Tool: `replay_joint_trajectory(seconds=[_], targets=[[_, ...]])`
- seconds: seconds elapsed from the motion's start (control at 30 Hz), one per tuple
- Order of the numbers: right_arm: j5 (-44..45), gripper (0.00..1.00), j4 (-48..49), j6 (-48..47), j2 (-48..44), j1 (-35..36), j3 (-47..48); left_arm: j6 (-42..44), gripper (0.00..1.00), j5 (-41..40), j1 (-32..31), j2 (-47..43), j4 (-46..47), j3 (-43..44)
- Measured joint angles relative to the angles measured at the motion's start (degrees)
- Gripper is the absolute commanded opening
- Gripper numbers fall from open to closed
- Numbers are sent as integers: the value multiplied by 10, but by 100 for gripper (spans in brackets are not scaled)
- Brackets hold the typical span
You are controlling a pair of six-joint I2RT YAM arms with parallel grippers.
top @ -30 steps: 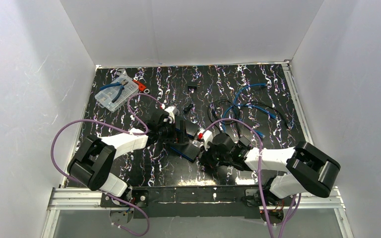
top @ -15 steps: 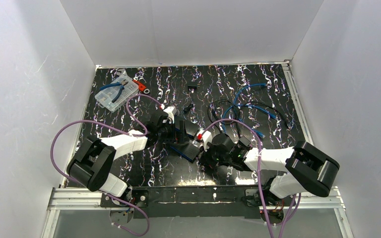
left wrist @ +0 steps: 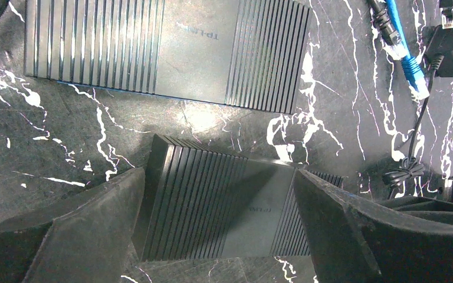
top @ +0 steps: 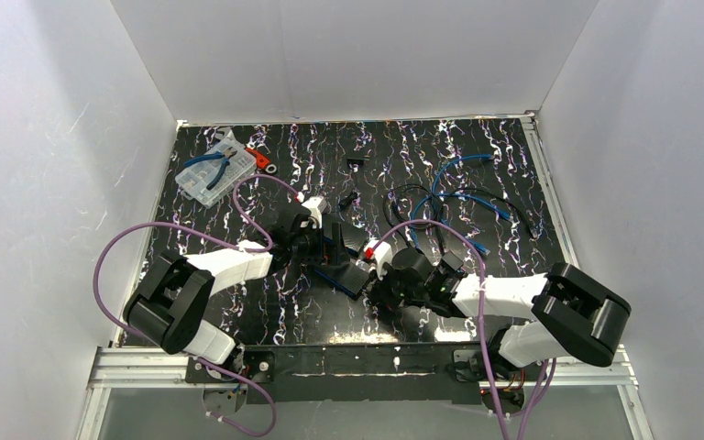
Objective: Insert the plug into the switch port
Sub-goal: Insert the power into the switch port.
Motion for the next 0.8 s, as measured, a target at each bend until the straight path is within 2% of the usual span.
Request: replay_joint_trajectory(seconds=[0.8], targets=[[43,1,-7,-11,-8,5,0,4,98,0,0,0,1,-1]])
